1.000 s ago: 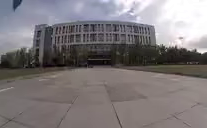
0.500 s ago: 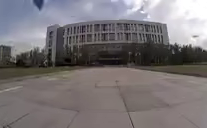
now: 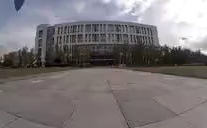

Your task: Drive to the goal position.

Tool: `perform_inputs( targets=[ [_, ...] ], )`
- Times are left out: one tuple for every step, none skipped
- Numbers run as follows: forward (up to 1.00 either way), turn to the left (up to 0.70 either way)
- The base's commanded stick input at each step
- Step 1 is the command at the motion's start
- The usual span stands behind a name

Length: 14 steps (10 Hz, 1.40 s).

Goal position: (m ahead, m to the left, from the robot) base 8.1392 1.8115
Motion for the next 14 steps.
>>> perform_inputs(
  targets=[
    [0.70, 0.00],
    [0.70, 0.00],
    [0.70, 0.00],
    [0.70, 0.00],
    [0.70, 0.00],
    [0.70, 0.00],
    [0.70, 0.00],
    [0.70, 0.00],
    [0.70, 0.00],
    [0.70, 0.00],
    [0.70, 0.12],
    [0.70, 0.27],
    [0.70, 0.34],
    [0.70, 0.35]
  ],
)
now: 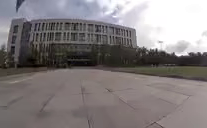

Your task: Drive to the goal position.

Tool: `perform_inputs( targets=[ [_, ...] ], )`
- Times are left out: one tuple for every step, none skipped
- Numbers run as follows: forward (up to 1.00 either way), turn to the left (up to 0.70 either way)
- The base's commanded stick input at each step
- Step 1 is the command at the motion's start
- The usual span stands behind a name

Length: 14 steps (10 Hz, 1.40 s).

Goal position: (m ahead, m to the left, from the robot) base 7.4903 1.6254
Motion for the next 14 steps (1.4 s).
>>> perform_inputs(
  targets=[
    [0.70, 0.35],
    [0.70, 0.35],
    [0.70, 0.35],
    [0.70, 0.35],
    [0.70, 0.35],
    [0.70, 0.35],
    [0.70, 0.27],
    [0.70, 0.02],
    [0.70, 0.00],
    [0.70, 0.00],
    [0.70, 0.00],
    [0.70, 0.00],
    [0.70, 0.00],
    [0.70, 0.00]
  ],
)
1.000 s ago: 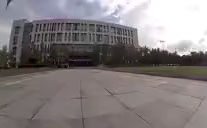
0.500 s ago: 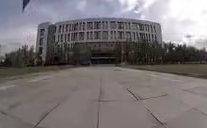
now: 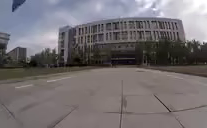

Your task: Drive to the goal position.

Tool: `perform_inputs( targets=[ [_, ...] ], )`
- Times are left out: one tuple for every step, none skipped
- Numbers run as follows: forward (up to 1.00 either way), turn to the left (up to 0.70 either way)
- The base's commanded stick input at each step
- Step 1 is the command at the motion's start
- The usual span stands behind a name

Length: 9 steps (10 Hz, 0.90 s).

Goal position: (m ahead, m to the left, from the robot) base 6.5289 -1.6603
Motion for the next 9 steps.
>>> perform_inputs(
  targets=[
    [0.70, 0.00],
    [0.70, 0.00],
    [0.70, 0.00],
    [0.70, 0.00],
    [0.70, 0.00],
    [0.70, 0.00],
    [0.70, 0.00],
    [0.70, 0.00],
    [0.70, 0.00]
  ],
)
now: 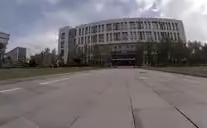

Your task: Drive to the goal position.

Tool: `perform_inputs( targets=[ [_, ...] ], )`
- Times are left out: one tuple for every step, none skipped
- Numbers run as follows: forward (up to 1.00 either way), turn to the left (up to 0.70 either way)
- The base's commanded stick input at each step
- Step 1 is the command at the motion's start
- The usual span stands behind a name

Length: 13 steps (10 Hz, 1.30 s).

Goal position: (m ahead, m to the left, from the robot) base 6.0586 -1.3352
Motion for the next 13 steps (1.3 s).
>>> perform_inputs(
  targets=[
    [0.70, 0.00],
    [0.70, 0.00],
    [0.70, 0.00],
    [0.70, -0.17],
    [0.70, -0.35],
    [0.70, -0.29],
    [0.70, -0.12],
    [0.70, 0.00],
    [0.70, 0.00],
    [0.70, 0.00],
    [0.70, 0.00],
    [0.70, 0.00],
    [0.70, 0.00]
  ],
)
